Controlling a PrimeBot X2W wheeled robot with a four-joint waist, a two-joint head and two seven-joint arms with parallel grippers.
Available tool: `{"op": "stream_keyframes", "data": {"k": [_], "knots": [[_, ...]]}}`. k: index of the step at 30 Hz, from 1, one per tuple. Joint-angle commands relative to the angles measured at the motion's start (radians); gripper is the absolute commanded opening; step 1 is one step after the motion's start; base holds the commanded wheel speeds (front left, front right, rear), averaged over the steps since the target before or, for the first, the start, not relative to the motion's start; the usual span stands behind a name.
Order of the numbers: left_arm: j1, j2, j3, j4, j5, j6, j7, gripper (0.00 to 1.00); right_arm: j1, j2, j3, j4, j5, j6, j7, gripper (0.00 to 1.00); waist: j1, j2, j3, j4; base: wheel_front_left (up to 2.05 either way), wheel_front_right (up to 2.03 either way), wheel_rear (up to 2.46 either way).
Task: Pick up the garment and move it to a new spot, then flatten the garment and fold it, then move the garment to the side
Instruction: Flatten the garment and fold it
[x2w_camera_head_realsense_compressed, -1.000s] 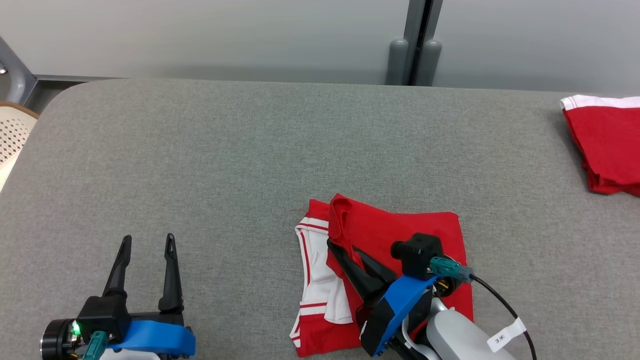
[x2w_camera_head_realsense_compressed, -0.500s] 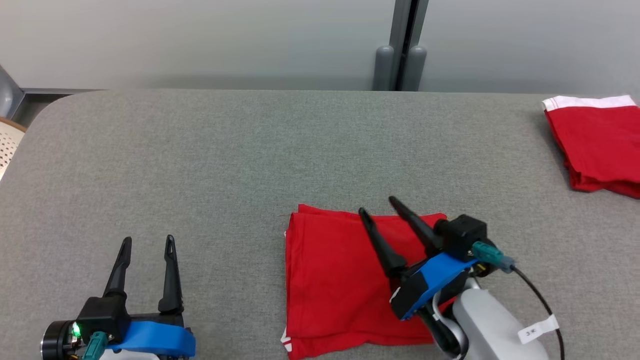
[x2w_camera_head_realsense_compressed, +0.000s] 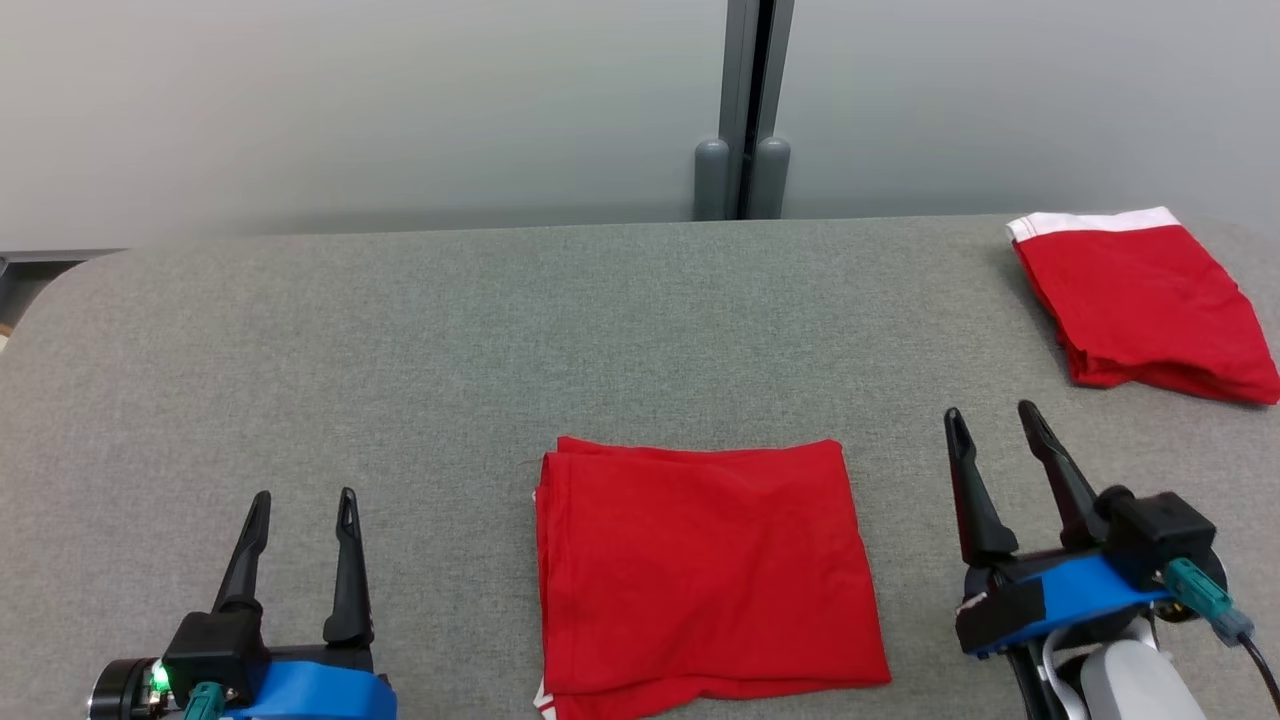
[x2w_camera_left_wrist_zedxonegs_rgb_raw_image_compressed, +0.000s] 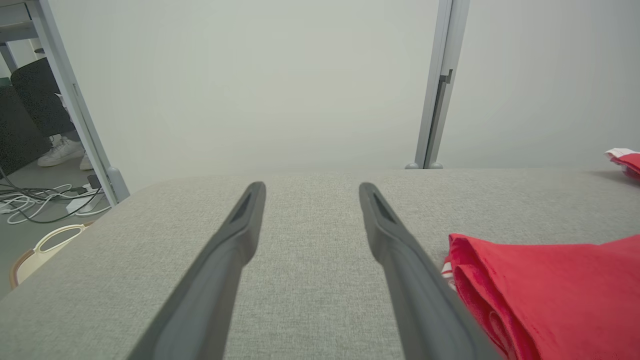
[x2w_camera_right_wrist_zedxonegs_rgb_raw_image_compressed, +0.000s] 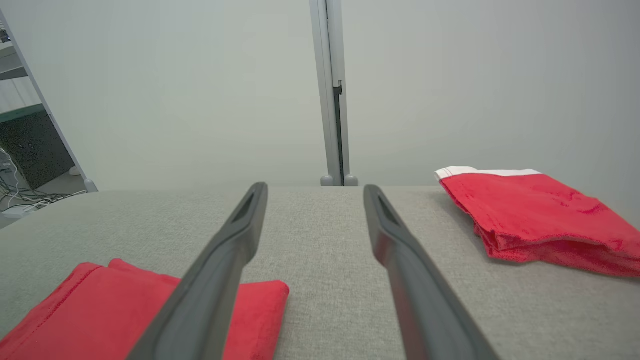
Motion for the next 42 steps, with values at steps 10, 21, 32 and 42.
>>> {"op": "stream_keyframes", "data": {"k": [10, 21, 32, 42], "knots": [[0.044, 0.010, 0.006, -0.014, 0.004, 0.004, -0.004, 1.00, 0.177, 0.017, -0.050, -0.133, -0.037, 0.001, 0.030, 1.00, 0.0000, -0.0001, -0.063, -0.007, 0.00, 0.00, 0.00], [0.077, 0.018, 0.014, -0.011, -0.003, 0.018, -0.004, 1.00, 0.256, 0.019, -0.015, -0.216, 0.028, 0.001, 0.092, 1.00, 0.0000, -0.0001, -0.093, 0.016, 0.00, 0.00, 0.00], [0.086, 0.024, 0.007, -0.013, -0.007, 0.026, -0.004, 1.00, 0.281, 0.019, -0.030, -0.238, 0.023, 0.001, 0.120, 1.00, 0.0000, -0.0001, -0.093, 0.019, 0.00, 0.00, 0.00], [0.083, 0.030, 0.003, -0.012, -0.015, 0.032, -0.004, 1.00, 0.277, 0.020, -0.034, -0.212, 0.026, 0.001, 0.130, 1.00, 0.0000, -0.0001, -0.088, 0.011, 0.00, 0.00, 0.00]]}}
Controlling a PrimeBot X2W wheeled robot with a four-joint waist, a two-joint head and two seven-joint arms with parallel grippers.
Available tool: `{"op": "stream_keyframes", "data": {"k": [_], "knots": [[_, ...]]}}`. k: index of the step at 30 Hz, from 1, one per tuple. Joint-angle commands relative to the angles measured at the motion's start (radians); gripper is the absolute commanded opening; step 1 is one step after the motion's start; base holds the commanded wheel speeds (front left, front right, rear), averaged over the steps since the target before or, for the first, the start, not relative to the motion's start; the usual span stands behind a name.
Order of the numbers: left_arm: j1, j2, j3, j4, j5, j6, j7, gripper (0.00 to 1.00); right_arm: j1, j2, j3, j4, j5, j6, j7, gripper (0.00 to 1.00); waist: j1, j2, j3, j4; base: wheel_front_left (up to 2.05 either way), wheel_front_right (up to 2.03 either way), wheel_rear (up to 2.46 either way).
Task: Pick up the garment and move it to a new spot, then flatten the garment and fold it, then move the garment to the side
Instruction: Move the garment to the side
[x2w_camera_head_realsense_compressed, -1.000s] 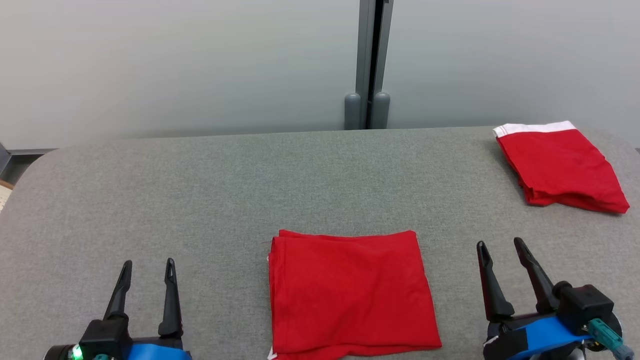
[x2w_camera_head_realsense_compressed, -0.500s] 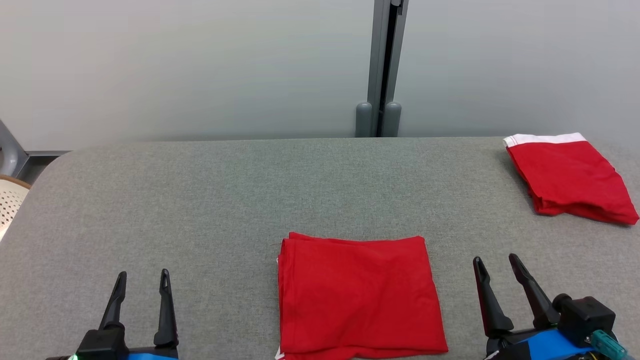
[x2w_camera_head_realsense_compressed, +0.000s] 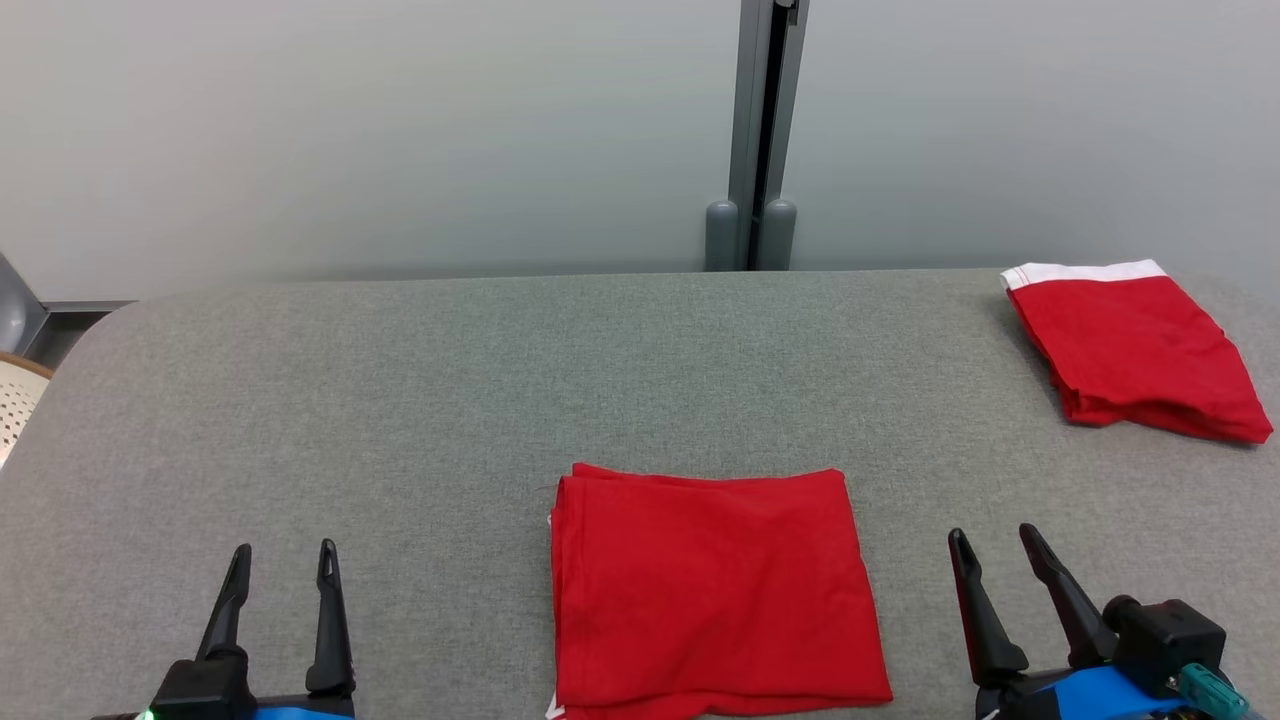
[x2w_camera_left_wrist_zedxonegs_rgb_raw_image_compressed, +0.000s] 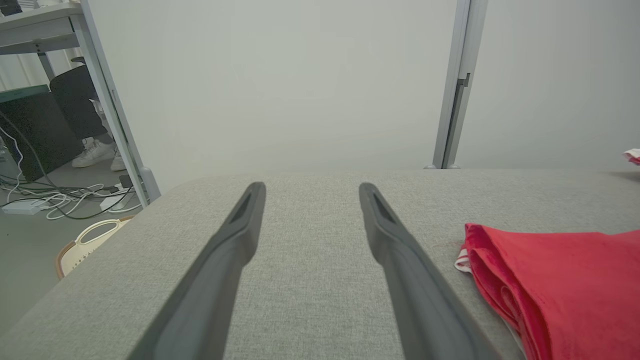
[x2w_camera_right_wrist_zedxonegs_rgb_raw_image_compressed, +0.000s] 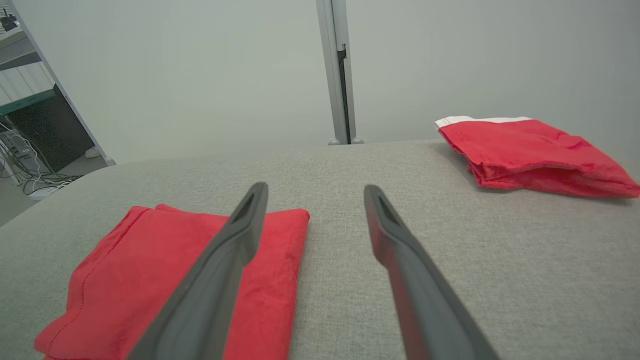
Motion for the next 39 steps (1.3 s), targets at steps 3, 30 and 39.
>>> {"op": "stream_keyframes", "data": {"k": [3, 30, 39], "knots": [[-0.004, 0.007, -0.003, 0.000, -0.007, 0.004, -0.004, 1.00, -0.025, 0.001, 0.002, 0.013, -0.014, 0.001, 0.000, 1.00, 0.0001, -0.0001, 0.003, 0.000, 0.00, 0.00, 0.00], [-0.103, -0.002, -0.033, 0.009, -0.027, 0.004, -0.004, 1.00, -0.318, 0.000, 0.128, 0.527, -0.025, 0.000, 0.019, 1.00, 0.0001, -0.0001, 0.120, 0.067, 0.00, 0.00, 0.00], [-0.115, -0.003, -0.033, 0.014, -0.029, 0.004, -0.004, 1.00, -0.348, 0.002, 0.206, 0.673, 0.037, 0.001, -0.018, 0.38, 0.0001, -0.0001, 0.132, 0.073, 0.00, 0.00, 0.00]]}}
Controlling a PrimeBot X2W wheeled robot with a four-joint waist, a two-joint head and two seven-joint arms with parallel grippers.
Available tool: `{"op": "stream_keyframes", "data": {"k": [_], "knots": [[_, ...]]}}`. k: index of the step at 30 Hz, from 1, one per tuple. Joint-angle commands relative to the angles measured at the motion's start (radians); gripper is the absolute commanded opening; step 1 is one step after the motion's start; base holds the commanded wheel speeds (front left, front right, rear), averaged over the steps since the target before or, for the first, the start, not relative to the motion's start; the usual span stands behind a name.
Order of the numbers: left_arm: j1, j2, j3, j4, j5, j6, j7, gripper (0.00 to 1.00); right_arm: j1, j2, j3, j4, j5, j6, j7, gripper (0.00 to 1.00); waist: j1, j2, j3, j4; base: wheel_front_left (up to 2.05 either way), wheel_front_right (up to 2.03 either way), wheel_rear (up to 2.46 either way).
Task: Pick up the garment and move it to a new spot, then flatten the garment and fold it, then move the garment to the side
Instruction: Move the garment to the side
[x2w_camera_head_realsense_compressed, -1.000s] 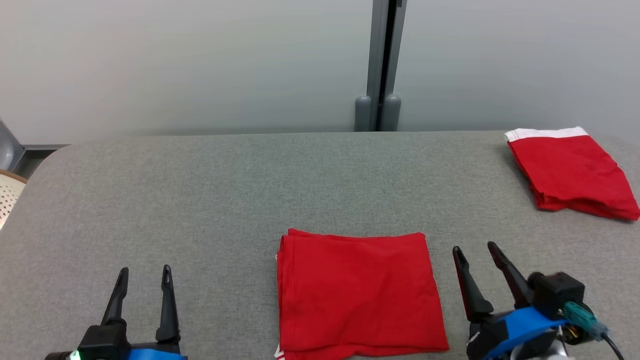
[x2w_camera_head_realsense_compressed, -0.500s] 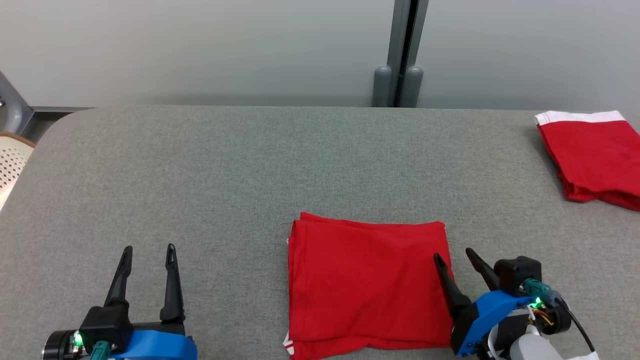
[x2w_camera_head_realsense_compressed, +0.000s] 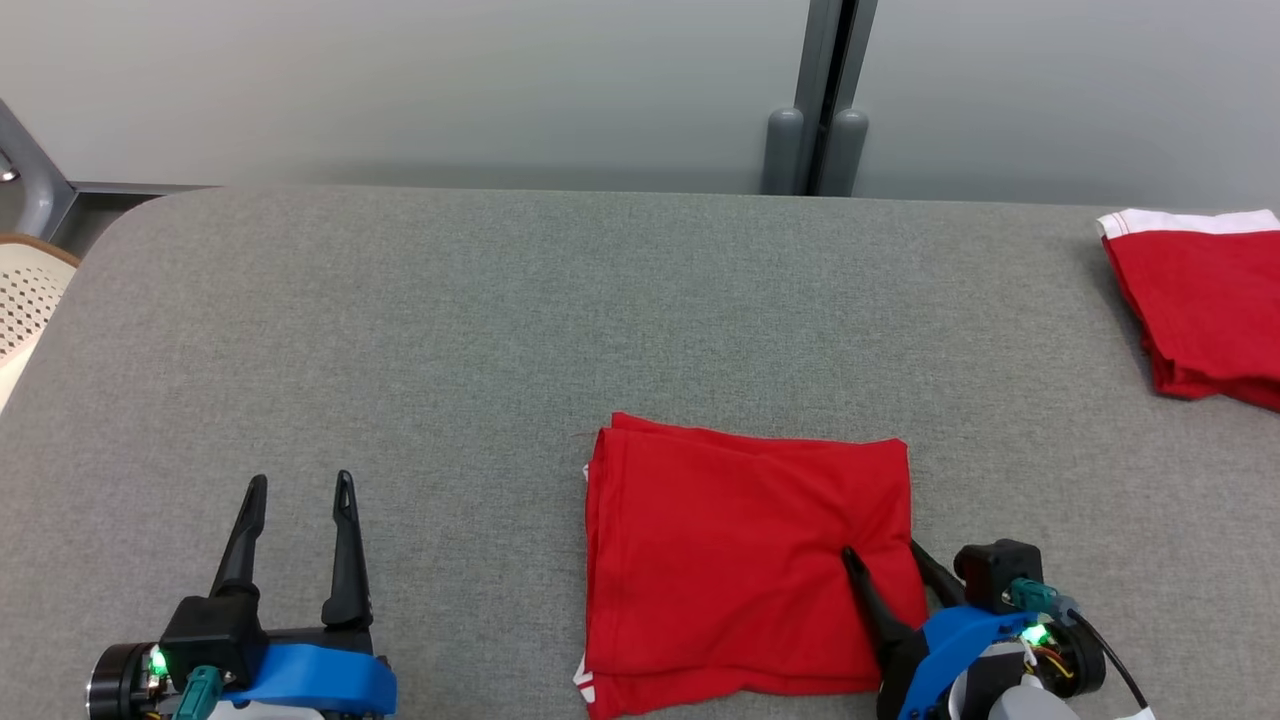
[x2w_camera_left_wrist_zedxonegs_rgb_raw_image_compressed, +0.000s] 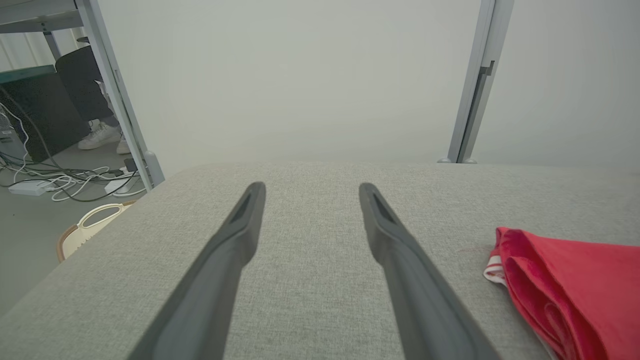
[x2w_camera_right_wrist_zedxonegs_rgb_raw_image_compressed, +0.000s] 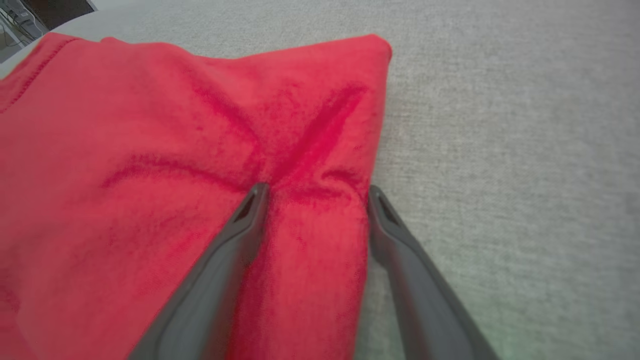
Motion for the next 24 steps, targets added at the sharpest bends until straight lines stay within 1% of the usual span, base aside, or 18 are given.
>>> {"op": "stream_keyframes", "data": {"k": [1, 3, 5, 9, 11, 15, 20, 24], "knots": [[-0.011, -0.001, 0.002, 0.001, -0.003, 0.000, -0.004, 1.00, -0.004, 0.004, 0.031, 0.022, 0.035, 0.002, -0.004, 0.00, -0.0001, 0.0000, 0.002, -0.002, 0.00, 0.00, 0.00], [-0.007, -0.002, 0.002, 0.001, -0.004, 0.001, -0.004, 1.00, -0.016, 0.003, 0.042, 0.038, 0.043, 0.002, -0.016, 0.00, -0.0001, 0.0000, 0.003, -0.005, 0.00, 0.00, 0.00], [-0.006, -0.003, 0.001, 0.001, -0.006, 0.001, -0.004, 1.00, -0.038, 0.002, 0.032, 0.046, 0.045, 0.001, -0.039, 0.00, -0.0001, 0.0000, 0.003, -0.010, 0.00, 0.00, 0.00], [-0.010, -0.006, 0.008, -0.013, -0.017, 0.001, -0.004, 1.00, -0.091, -0.007, -0.025, 0.056, 0.000, 0.000, -0.071, 0.00, -0.0001, 0.0000, 0.016, -0.035, 0.00, 0.00, 0.00], [-0.015, -0.007, 0.003, -0.021, -0.017, -0.002, -0.004, 1.00, -0.108, -0.025, -0.055, 0.055, -0.026, 0.000, -0.076, 0.00, -0.0001, 0.0000, 0.025, -0.052, 0.00, 0.00, 0.00], [-0.032, -0.008, 0.002, -0.032, -0.022, -0.006, -0.003, 1.00, -0.131, -0.072, -0.096, 0.033, -0.053, 0.001, -0.079, 0.00, -0.0001, 0.0000, 0.056, -0.099, 0.00, 0.00, 0.00], [-0.059, -0.001, 0.006, -0.048, -0.017, -0.009, -0.003, 1.00, -0.133, -0.131, -0.142, -0.013, -0.067, 0.000, -0.071, 0.00, -0.0001, 0.0000, 0.105, -0.178, 0.00, 0.00, 0.00], [-0.088, 0.012, 0.010, -0.060, -0.009, -0.016, -0.003, 1.00, -0.116, -0.155, -0.176, -0.055, -0.066, 0.001, -0.066, 0.00, -0.0001, 0.0000, 0.149, -0.238, 0.00, 0.00, 0.00]]}}
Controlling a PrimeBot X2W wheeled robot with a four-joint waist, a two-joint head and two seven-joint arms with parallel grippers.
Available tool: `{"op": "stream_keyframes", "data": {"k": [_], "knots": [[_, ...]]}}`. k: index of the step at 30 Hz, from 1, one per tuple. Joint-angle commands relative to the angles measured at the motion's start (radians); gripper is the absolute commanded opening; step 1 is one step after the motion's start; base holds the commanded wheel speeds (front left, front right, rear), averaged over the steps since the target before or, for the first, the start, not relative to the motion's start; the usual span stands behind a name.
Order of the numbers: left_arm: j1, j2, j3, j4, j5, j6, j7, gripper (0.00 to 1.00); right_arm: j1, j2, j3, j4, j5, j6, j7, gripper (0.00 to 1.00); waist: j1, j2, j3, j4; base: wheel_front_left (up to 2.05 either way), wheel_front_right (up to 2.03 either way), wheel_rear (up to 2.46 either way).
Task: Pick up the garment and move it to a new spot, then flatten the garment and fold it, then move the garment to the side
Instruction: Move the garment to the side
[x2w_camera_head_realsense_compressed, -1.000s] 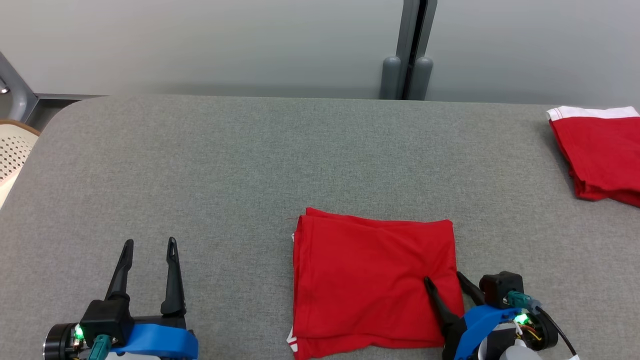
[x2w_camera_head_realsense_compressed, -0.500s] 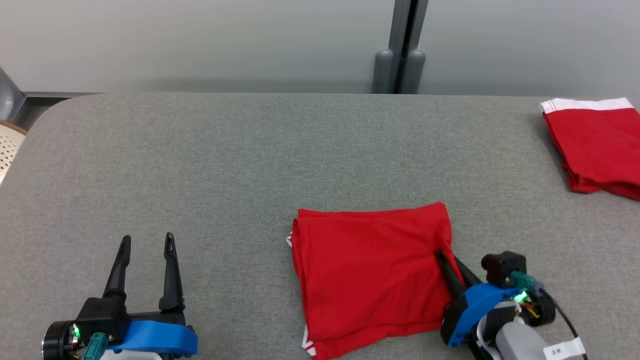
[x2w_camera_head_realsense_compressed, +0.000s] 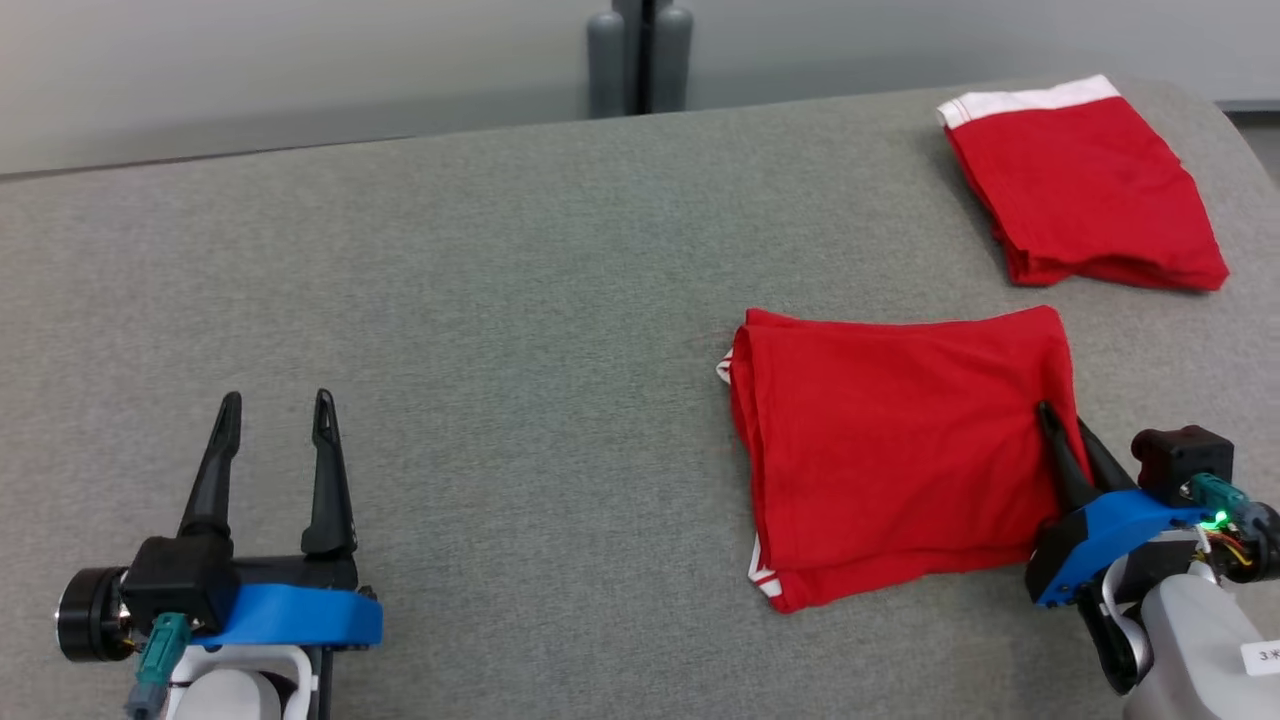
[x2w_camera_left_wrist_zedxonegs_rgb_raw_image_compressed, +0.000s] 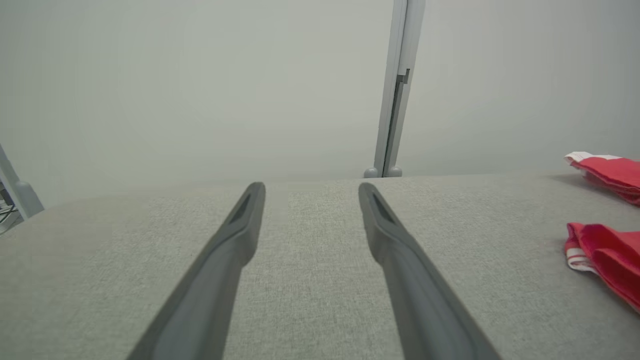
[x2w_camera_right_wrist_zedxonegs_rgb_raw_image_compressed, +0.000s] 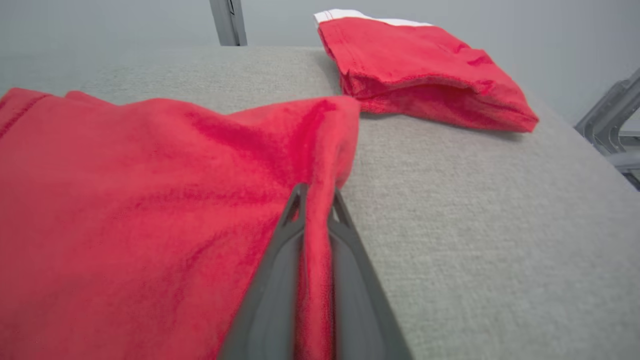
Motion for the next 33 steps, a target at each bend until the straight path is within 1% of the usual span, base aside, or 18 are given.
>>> {"op": "stream_keyframes", "data": {"k": [1, 4, 8, 10, 14, 19, 25, 29, 33], "knots": [[-0.020, 0.009, 0.003, -0.007, 0.008, -0.004, -0.002, 1.00, 0.009, -0.008, -0.009, -0.012, 0.000, 0.000, 0.000, 0.00, -0.0001, 0.0000, 0.049, -0.052, 0.00, 0.00, 0.00], [-0.040, 0.024, 0.006, -0.020, 0.015, -0.006, -0.002, 1.00, 0.026, -0.006, -0.031, -0.041, -0.001, 0.000, 0.002, 0.00, -0.0001, 0.0000, 0.080, -0.087, 0.00, 0.00, 0.00], [-0.062, 0.040, 0.013, -0.028, 0.018, -0.008, -0.002, 1.00, 0.037, 0.007, -0.041, -0.074, -0.003, 0.000, -0.001, 0.00, -0.0001, 0.0000, 0.105, -0.116, 0.00, 0.00, 0.00], [-0.072, 0.044, 0.012, -0.026, 0.019, -0.011, -0.002, 1.00, 0.040, 0.011, -0.045, -0.091, -0.009, 0.000, -0.007, 0.00, -0.0001, 0.0000, 0.108, -0.120, 0.00, 0.00, 0.00], [-0.081, 0.047, 0.010, -0.027, 0.020, -0.013, -0.002, 1.00, 0.016, 0.009, -0.016, -0.140, -0.021, 0.000, -0.018, 0.00, -0.0001, 0.0000, 0.108, -0.116, 0.00, 0.00, 0.00], [-0.097, 0.047, 0.005, -0.036, 0.019, -0.015, -0.002, 1.00, -0.078, -0.014, 0.043, -0.202, -0.032, 0.000, -0.010, 0.00, -0.0001, 0.0000, 0.124, -0.094, 0.00, 0.00, 0.00], [-0.136, 0.051, -0.009, -0.049, 0.021, -0.022, -0.002, 1.00, -0.269, -0.081, 0.112, -0.240, -0.044, 0.000, 0.062, 0.00, -0.0001, 0.0000, 0.181, -0.054, 0.00, 0.00, 0.00], [-0.170, 0.058, -0.015, -0.061, 0.021, -0.026, -0.002, 1.00, -0.395, -0.138, 0.134, -0.219, -0.034, 0.000, 0.116, 0.00, -0.0001, 0.0000, 0.228, -0.031, 0.00, 0.00, 0.00], [-0.199, 0.066, -0.017, -0.076, 0.020, -0.029, -0.002, 1.00, -0.499, -0.210, 0.133, -0.175, -0.026, 0.000, 0.160, 0.00, -0.0001, 0.0000, 0.279, -0.013, 0.00, 0.00, 0.00]]}}
